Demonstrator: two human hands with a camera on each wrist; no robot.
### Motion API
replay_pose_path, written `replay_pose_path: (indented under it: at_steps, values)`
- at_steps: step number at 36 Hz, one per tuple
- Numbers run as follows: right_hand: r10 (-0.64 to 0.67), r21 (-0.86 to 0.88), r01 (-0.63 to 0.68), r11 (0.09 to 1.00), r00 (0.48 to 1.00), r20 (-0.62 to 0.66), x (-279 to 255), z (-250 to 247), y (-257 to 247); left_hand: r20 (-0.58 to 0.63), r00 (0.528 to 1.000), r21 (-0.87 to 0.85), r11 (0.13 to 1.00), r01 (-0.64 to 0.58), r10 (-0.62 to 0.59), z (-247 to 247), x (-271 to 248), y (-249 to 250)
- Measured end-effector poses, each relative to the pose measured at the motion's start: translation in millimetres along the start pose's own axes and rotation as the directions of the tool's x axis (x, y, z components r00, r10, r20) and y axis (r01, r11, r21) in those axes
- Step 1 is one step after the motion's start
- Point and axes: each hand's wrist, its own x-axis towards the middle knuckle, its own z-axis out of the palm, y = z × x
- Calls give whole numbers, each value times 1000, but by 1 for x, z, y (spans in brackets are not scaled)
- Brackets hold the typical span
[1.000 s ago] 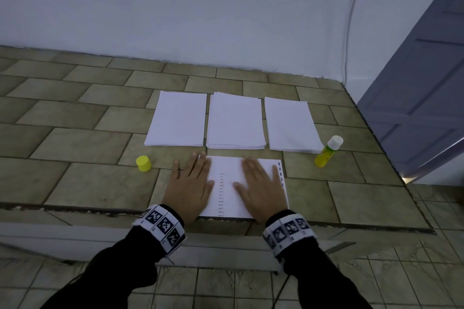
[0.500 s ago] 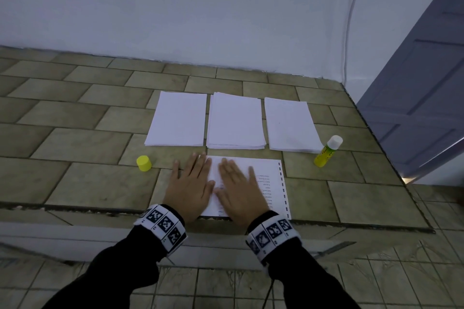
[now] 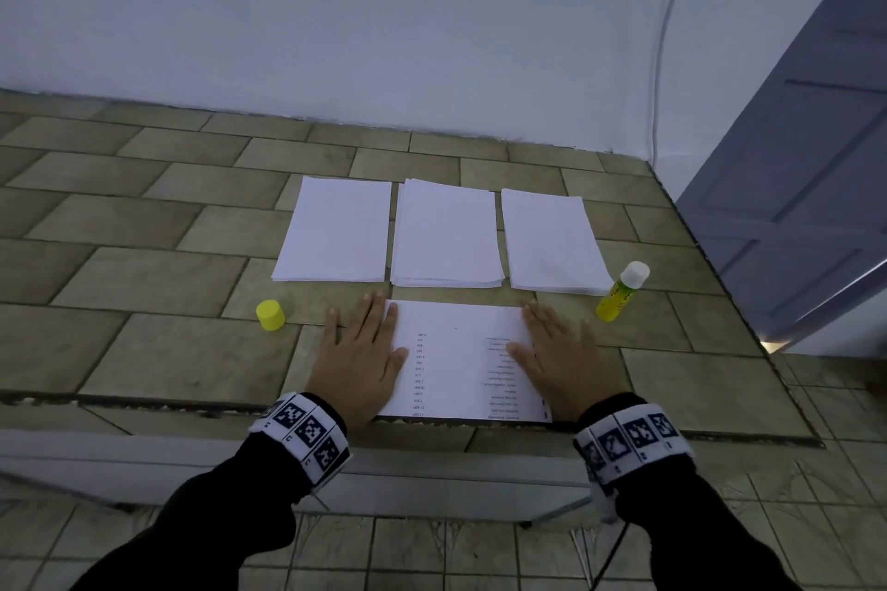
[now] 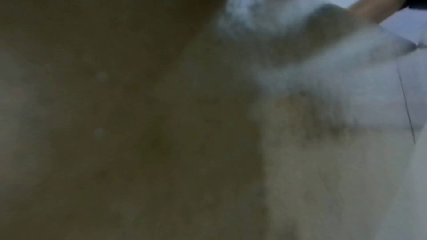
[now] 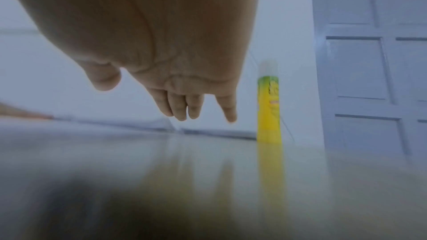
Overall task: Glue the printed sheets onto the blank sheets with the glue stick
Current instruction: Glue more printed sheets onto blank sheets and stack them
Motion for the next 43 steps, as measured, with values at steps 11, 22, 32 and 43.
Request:
replay_pose_path:
  at_steps: [11,22,32,43]
  values:
    - [-87,50,83,995,994,73,34,-28,-16,65,998,-46,998,31,-28,-9,-2,3]
    - [-62,-58,62,996,998,-8,53,-33,-9,47,999,-35,999,-6,8,-8,-5,1]
    - [-105,263,134,956,987,-119,50,-67,5,18,1000,-46,999,-5,6,-13,-5,3]
    - [250,764,68,641,923,-292,86,-101,19,-55,998,-155,987,-29,21,-10,-7,2]
